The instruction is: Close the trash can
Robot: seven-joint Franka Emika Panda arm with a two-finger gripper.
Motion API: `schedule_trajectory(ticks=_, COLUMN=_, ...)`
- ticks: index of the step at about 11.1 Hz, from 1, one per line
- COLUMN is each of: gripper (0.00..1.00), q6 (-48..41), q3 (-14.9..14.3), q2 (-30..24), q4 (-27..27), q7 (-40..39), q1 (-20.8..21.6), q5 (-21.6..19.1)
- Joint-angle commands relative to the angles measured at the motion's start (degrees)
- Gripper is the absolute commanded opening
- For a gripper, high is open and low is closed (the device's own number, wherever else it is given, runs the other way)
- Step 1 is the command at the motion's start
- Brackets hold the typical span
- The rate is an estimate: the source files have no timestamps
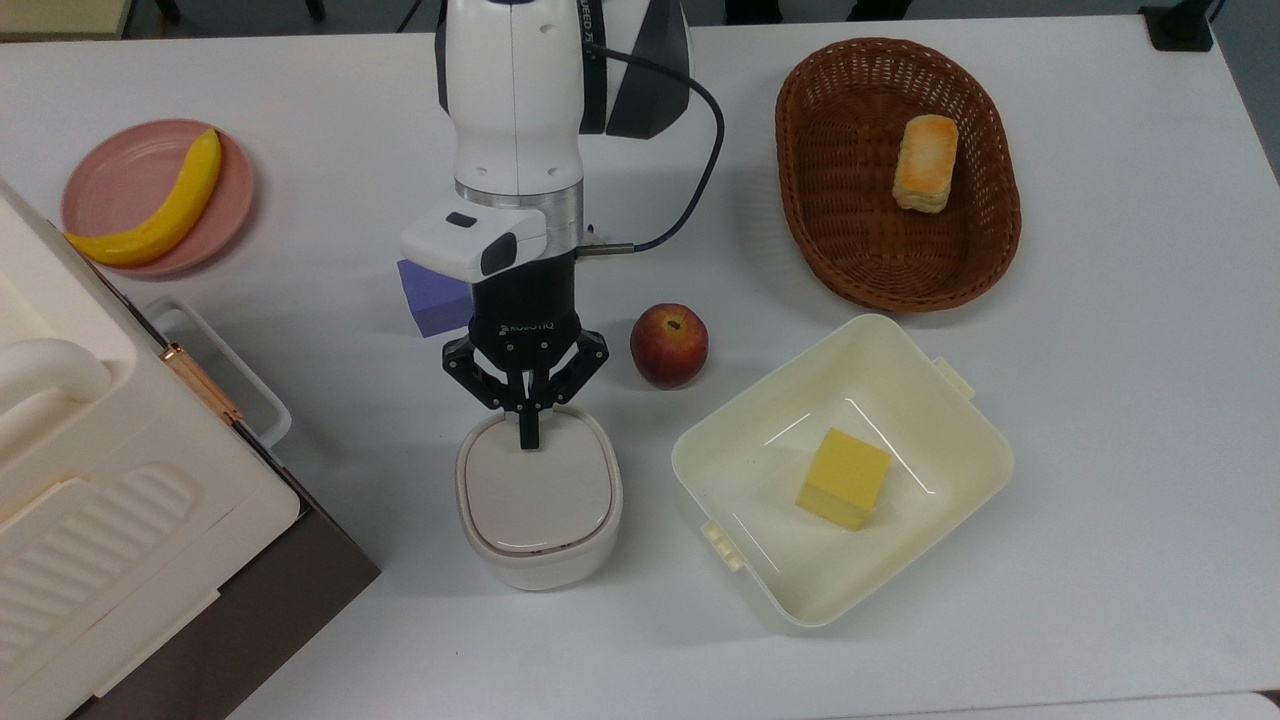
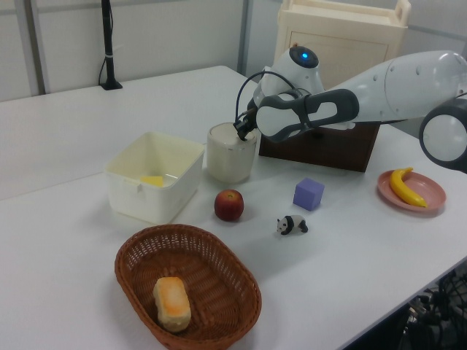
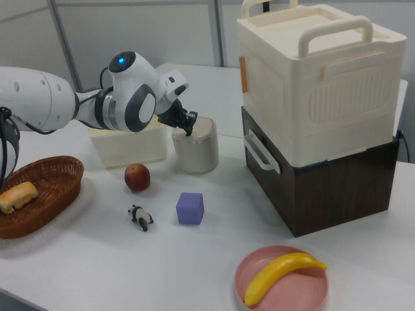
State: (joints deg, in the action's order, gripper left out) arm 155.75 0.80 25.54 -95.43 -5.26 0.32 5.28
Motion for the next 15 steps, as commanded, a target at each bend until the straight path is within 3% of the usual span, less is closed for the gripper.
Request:
schedule_trajectory(ticks=1, gripper=0.0, q6=0.7, q3=-0.3, q2=0.0, q4=-2.7, q7=-0.1, q1=0.5, q5=0.8)
schedule_trajectory(ticks=5, gripper=0.0, q6=-0.6, q3=-0.1, q2=-9.1, q4=-3.2, q7=0.3, q1=0.0, q5=-0.4)
schedule_trajectory(ticks=7, gripper=0.08, q6=-10.8, q3=0.4, q2=-14.7, q4=-3.1, q7=2.4, q1=0.0, q5=-2.3)
schedule_trajectory(ticks=9, gripper=0.54, q6=-25.2, q3=0.4, q2=-20.2, q4=-3.0, q7=2.4, q1=0.0, q5=-5.9)
schedule_trajectory(ticks=10, gripper=0.93, q6=-34.1, q3=0.3, q2=-22.3, q4=-2.6, q7=2.4, q1=-0.1, q5=-5.9)
schedule_trajectory(ticks=11, gripper=1.0, q6=-40.2, q3=0.3, q2=-24.2, q4=-2.6, q7=2.1, q1=-0.1, q5=-5.9)
schedule_trajectory(ticks=15, gripper=1.0, q6=-57.7, q3=0.3, q2=-26.4, q4=-1.1, q7=8.3, q1=-1.9, q5=-6.2)
